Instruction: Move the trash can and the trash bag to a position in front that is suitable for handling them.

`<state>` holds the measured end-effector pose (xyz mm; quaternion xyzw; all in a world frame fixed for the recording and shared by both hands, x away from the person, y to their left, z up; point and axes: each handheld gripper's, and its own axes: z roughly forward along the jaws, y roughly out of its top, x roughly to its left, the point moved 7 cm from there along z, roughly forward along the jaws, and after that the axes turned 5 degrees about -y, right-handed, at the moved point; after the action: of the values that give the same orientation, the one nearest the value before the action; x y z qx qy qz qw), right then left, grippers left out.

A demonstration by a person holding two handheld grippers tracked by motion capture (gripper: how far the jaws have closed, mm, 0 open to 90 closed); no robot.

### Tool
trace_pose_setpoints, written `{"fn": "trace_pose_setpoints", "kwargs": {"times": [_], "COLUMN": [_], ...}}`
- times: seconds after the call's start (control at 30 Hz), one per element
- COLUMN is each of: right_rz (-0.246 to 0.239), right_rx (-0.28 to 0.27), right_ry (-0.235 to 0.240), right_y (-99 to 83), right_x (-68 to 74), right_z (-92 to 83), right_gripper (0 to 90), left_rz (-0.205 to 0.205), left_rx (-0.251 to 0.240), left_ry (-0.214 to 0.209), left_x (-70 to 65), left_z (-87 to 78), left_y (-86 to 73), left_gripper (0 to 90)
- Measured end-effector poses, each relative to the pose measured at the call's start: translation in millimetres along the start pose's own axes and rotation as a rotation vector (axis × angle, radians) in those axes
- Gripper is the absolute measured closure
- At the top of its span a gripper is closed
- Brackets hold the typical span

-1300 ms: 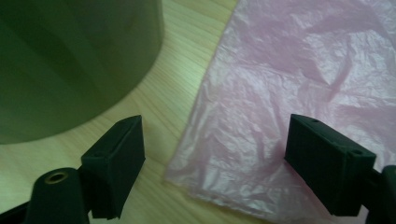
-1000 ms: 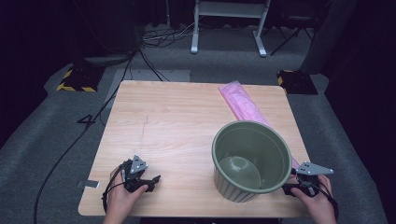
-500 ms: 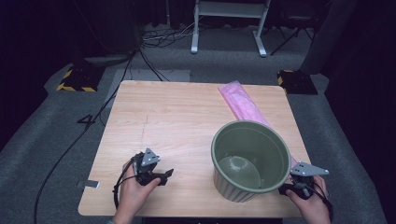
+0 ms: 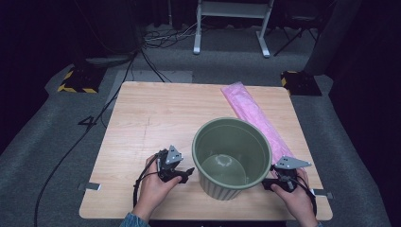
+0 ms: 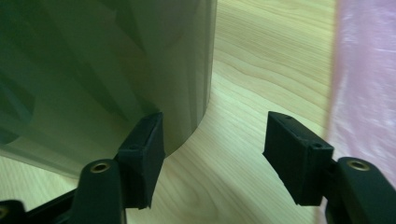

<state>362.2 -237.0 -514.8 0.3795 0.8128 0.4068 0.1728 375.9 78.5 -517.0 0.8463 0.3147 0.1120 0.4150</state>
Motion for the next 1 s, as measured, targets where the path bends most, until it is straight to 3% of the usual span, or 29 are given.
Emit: {"fn": "trace_pose_setpoints", "kwargs": {"times": [0.07,0.13,0.17,0.2,0.23,0.27,0.3,0.47,0.7,0.8,1.0], "right_rz": [-0.017,-0.032,-0.039,-0.031,-0.012,0.004,0.01,-0.01,-0.038,-0.06,-0.107], "right_rx": [0.012,0.019,0.015,0.008,-0.005,-0.013,-0.014,-0.018,-0.006,0.008,0.042], "right_ry": [-0.008,-0.014,-0.019,-0.018,-0.02,-0.028,-0.039,-0.07,-0.041,-0.008,0.052], "right_y": [0.0,0.5,3.9,5.6,8.2,10.6,12.3,17.0,14.1,11.3,9.8], "right_x": [2.3,4.4,4.3,3.4,1.5,-0.8,-2.5,1.9,14.4,26.0,38.5], "right_z": [7.6,12.5,18.6,21.0,24.4,28.0,31.3,37.6,33.6,30.8,27.8], "right_gripper": [37.8,38.0,36.8,36.8,36.4,36.4,36.8,42.7,42.5,42.4,41.1], "left_rz": [-0.005,-0.009,0.007,0.007,-0.008,-0.053,-0.055,-0.014,0.036,0.06,0.027], "left_rx": [-0.014,-0.02,-0.031,-0.031,-0.04,-0.066,-0.068,-0.02,0.029,0.046,0.021], "left_ry": [-0.02,-0.006,0.046,0.046,0.044,0.012,0.007,0.023,-0.001,0.012,-0.024], "left_x": [-0.5,2.3,11.6,11.6,16.1,21.2,21.8,17.6,9.0,5.1,0.3], "left_z": [-0.7,0.0,3.2,3.2,5.5,10.4,11.9,6.5,-6.7,-16.4,-26.4], "left_y": [0.7,0.9,1.0,1.0,1.1,1.7,1.9,-1.1,-8.7,-14.9,-28.9], "left_gripper": [29.2,31.5,31.1,31.2,31.1,32.7,34.2,42.1,42.1,38.7,36.8]}}
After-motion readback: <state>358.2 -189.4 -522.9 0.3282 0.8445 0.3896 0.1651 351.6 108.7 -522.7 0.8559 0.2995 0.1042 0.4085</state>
